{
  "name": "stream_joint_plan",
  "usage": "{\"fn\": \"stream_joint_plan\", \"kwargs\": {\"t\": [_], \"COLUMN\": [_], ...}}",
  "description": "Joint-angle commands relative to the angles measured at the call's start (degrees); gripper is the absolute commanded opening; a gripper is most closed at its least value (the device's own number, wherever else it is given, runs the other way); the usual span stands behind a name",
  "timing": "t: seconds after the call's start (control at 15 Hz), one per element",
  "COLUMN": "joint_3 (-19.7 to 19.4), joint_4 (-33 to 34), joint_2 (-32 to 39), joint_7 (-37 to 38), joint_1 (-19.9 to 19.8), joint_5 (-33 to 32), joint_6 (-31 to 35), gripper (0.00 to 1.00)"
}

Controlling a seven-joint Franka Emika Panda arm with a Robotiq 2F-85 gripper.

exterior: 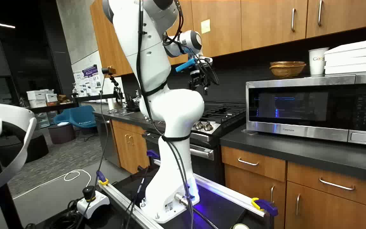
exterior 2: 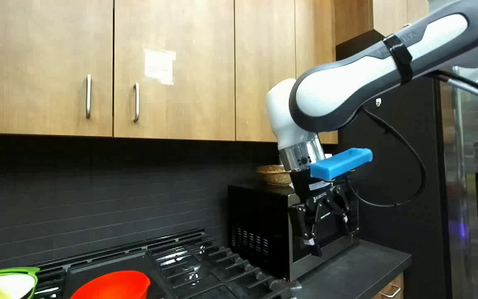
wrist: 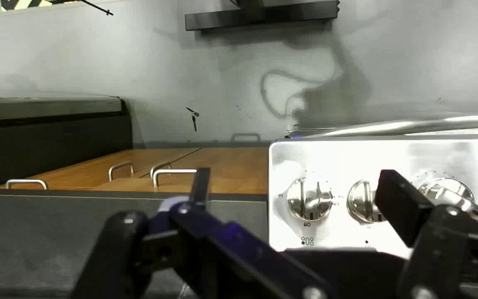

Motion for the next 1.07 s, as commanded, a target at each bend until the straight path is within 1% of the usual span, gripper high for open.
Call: {"fn": "stream_joint_plan", "kwargs": {"t": [0.0,0.47,0.73,1.0], "joint_3": [-1.43,-1.43,-0.25,0.84], "joint_4": [0.07,0.07,0.88,2.75], "joint_2": [0.24,0.24,0.76,2.73], "joint_7": [0.50,0.50,-0.45,-1.06], "joint_1": [1.63,1.63,4.06,7.79], "joint_5": [-0.51,-0.50,-0.33,2.57], "joint_6": [-0.05,-0.04,0.47,0.13], "gripper": [1.00,1.00,1.00,1.00]}}
